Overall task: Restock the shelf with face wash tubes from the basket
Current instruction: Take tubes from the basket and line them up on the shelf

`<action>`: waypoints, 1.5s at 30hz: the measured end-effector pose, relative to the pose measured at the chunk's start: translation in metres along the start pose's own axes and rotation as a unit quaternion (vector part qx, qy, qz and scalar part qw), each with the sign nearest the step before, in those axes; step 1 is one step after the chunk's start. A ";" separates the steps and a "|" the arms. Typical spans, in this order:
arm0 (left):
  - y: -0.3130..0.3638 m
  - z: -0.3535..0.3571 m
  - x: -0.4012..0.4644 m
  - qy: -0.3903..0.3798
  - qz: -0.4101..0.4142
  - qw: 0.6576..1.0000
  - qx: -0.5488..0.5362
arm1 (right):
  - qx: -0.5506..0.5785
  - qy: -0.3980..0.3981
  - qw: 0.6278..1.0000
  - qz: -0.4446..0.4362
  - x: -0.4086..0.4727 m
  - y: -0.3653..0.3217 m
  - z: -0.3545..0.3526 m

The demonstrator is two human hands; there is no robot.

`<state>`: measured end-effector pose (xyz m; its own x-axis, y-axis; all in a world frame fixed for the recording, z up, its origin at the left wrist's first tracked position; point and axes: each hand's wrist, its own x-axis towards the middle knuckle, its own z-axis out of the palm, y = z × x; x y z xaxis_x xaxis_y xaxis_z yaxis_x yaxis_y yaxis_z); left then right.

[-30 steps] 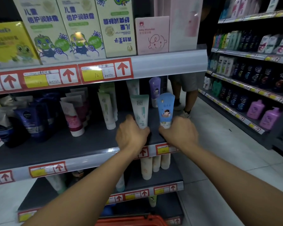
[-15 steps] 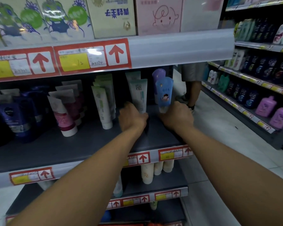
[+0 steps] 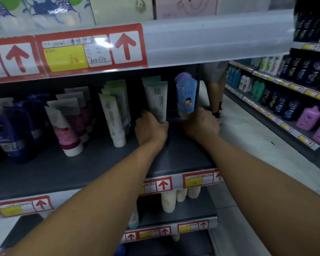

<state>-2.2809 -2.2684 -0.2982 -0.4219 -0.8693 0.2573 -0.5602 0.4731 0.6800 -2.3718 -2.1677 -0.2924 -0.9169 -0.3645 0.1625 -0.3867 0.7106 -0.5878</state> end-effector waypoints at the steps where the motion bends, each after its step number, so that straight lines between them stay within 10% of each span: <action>1: 0.000 0.001 0.001 -0.001 0.000 1.000 0.000 | 0.001 -0.003 1.000 0.002 0.001 0.000 0.000; 45: 0.000 0.000 0.003 -0.003 0.003 1.000 -0.001 | -0.037 0.024 0.998 -0.040 0.008 0.005 0.011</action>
<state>-2.2821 -2.2713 -0.2976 -0.4293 -0.8659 0.2568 -0.5563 0.4775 0.6801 -2.3800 -2.1741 -0.3027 -0.8856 -0.3943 0.2453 -0.4638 0.7232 -0.5118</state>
